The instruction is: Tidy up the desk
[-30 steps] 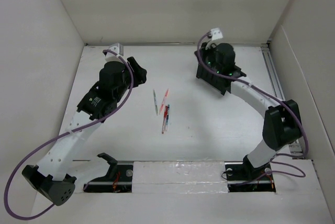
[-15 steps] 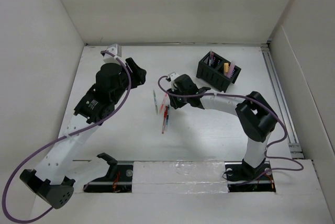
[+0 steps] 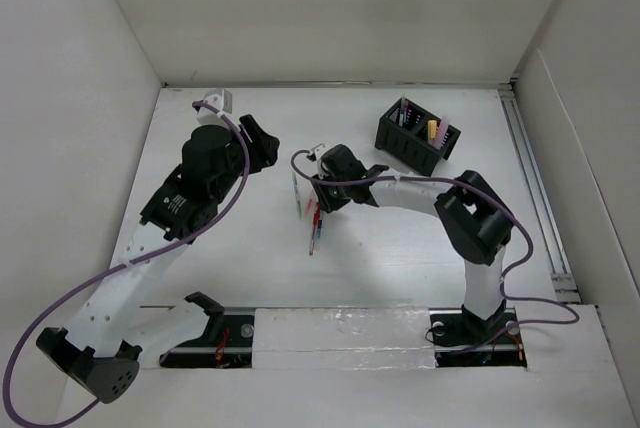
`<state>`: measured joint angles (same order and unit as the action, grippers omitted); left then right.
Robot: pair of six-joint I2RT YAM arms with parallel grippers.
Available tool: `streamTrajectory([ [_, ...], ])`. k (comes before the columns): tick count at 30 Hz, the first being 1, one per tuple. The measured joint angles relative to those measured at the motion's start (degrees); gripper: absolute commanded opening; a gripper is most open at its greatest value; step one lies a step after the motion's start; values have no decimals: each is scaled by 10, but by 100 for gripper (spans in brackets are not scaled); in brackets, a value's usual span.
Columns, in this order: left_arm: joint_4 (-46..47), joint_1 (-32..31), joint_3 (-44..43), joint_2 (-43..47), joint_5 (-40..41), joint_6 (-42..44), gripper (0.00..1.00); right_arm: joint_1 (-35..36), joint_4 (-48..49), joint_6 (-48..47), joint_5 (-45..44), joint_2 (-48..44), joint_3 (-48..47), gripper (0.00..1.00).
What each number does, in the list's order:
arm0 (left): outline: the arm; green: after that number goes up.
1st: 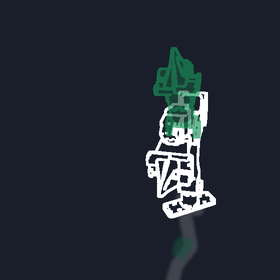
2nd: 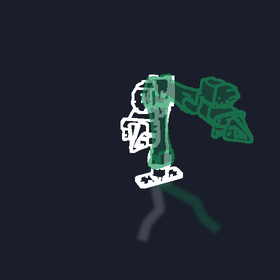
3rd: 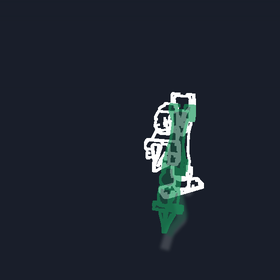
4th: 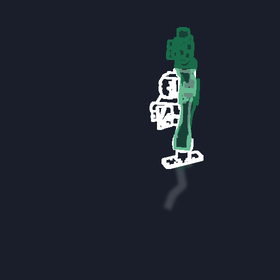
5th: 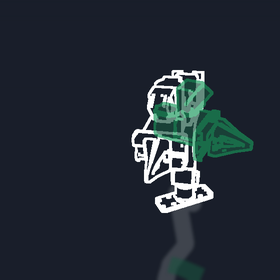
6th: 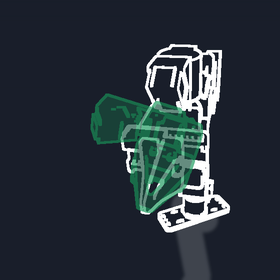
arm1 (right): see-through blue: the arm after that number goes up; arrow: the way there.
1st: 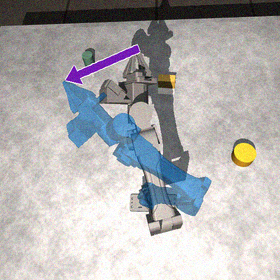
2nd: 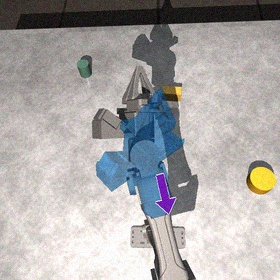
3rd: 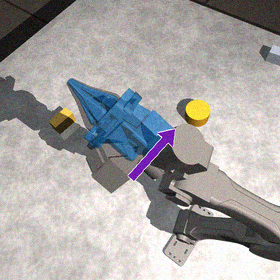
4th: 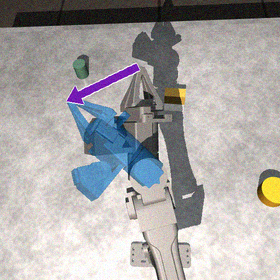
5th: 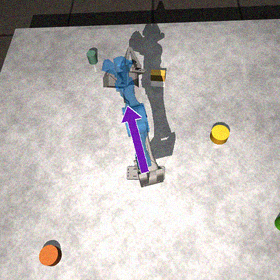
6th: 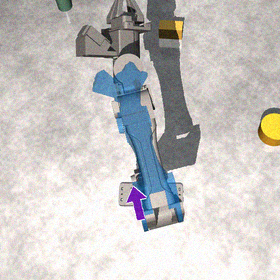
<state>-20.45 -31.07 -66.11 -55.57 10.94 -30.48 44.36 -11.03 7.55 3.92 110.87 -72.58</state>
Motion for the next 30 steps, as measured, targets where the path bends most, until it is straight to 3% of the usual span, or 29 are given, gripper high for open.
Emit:
streamTrajectory([
  [10,0,0,0,0,0,0,46,3,-18,0,-1,27,-38,34],
  [17,0,0,0,0,3,5,46,3,-35,3,-20,32,-39,26],
  [23,0,0,0,-1,3,7,46,3,-44,4,-35,32,-39,35],
  [24,0,0,0,-1,3,7,46,4,-45,4,-39,32,-39,33],
  [26,0,0,0,-1,3,7,46,4,-52,3,-46,32,-42,14],
  [27,0,0,0,-1,3,7,46,4,-55,4,-49,32,-42,14],
  [28,0,0,0,-1,3,8,46,3,-57,5,-52,32,-43,5],
  [30,0,0,0,-1,3,10,46,2,-59,4,-55,32,-43,0],
])
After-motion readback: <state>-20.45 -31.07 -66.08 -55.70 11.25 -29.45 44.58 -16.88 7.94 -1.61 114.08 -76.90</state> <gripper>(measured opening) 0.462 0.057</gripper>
